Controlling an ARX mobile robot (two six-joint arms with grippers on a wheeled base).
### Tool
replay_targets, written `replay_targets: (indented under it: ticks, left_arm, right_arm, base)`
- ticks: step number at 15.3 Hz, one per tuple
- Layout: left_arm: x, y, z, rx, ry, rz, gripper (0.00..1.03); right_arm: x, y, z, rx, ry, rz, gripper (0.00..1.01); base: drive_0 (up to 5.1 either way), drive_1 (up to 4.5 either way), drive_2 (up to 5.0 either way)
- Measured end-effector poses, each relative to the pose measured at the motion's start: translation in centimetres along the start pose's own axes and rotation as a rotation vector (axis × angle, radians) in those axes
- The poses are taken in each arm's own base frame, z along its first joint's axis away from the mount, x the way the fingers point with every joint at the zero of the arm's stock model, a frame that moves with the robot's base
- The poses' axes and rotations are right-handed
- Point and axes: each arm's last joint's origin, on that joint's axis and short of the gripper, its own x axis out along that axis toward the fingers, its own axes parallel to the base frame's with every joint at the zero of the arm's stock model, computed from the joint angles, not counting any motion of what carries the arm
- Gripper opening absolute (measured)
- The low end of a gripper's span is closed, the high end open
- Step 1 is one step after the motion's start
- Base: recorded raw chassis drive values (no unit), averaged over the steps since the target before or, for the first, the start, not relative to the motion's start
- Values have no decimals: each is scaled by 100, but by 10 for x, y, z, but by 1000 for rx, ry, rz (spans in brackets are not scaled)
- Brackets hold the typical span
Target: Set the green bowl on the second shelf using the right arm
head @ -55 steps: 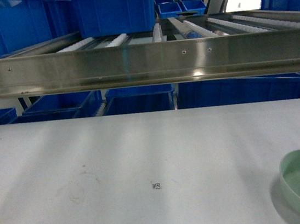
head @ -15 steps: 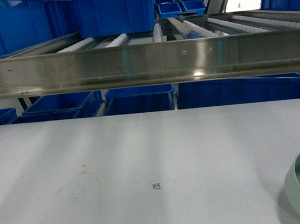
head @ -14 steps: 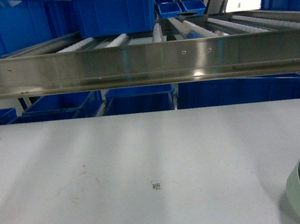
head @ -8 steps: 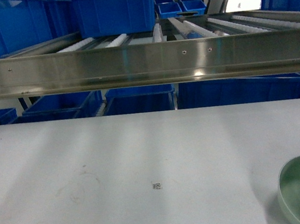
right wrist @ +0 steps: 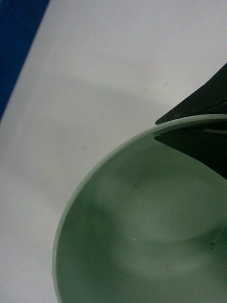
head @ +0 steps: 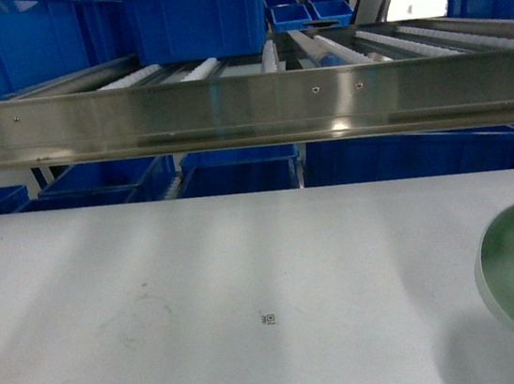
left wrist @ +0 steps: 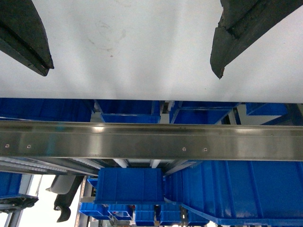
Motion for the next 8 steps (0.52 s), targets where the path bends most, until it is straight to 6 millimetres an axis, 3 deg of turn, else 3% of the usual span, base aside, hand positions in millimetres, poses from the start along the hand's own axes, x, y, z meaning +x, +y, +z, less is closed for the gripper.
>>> replay_targets:
  ticks: [5, 6, 8]
  left_arm:
    - [0, 0, 0, 0, 0, 0, 98]
    - [0, 0, 0, 0, 0, 0, 98]
    - [0, 0, 0, 0, 0, 0, 98]
  right_arm:
    - [-10, 0, 13, -2, -56, -10, 2]
    - [-20, 1, 24, -2, -109, -13, 2]
    - [-87, 10, 68, 32, -364, -46, 2]
  base:
    - [0, 0, 0]
    - [0, 0, 0]
    - [0, 0, 0]
